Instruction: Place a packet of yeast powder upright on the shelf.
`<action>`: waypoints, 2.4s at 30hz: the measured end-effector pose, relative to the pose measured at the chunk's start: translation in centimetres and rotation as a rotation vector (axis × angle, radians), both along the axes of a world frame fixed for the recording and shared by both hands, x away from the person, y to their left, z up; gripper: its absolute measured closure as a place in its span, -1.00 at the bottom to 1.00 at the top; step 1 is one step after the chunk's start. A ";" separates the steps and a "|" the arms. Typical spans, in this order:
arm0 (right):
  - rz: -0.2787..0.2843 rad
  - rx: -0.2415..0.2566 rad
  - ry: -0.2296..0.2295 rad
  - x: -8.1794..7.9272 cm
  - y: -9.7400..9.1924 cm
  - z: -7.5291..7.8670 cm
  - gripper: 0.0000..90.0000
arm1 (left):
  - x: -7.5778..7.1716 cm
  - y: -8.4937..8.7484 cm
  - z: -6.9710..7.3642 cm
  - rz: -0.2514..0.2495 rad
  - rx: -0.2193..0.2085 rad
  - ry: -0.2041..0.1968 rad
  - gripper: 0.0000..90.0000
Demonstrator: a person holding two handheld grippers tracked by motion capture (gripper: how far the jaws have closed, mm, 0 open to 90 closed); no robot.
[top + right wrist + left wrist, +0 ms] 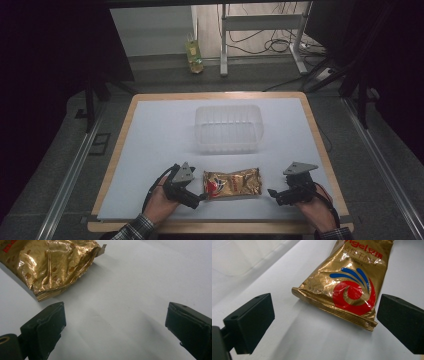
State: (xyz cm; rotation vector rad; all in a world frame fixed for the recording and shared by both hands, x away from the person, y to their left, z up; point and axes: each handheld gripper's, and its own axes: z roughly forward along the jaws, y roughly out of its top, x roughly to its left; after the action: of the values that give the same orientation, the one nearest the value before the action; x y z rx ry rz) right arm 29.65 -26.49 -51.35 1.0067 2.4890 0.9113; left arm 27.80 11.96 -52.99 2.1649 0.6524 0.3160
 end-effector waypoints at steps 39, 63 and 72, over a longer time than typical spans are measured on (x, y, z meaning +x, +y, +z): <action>0.008 -0.011 -0.028 -0.1 0.3 0.1 -0.91 | -0.3 -1.5 1.5 -0.071 -0.070 0.021 0.99; 0.031 0.018 0.000 -0.2 0.7 0.2 -0.91 | 0.3 -2.4 -0.6 -0.090 -0.066 0.082 1.00; 0.050 0.060 0.034 -0.3 0.7 0.3 -0.91 | 0.3 -1.8 -0.8 -0.073 -0.042 0.084 1.00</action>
State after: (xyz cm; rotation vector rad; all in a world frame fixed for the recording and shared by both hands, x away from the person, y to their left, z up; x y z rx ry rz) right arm 29.39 -25.84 -51.05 0.9903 2.5396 0.9975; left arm 28.14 10.15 -53.79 2.1648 0.6194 0.1723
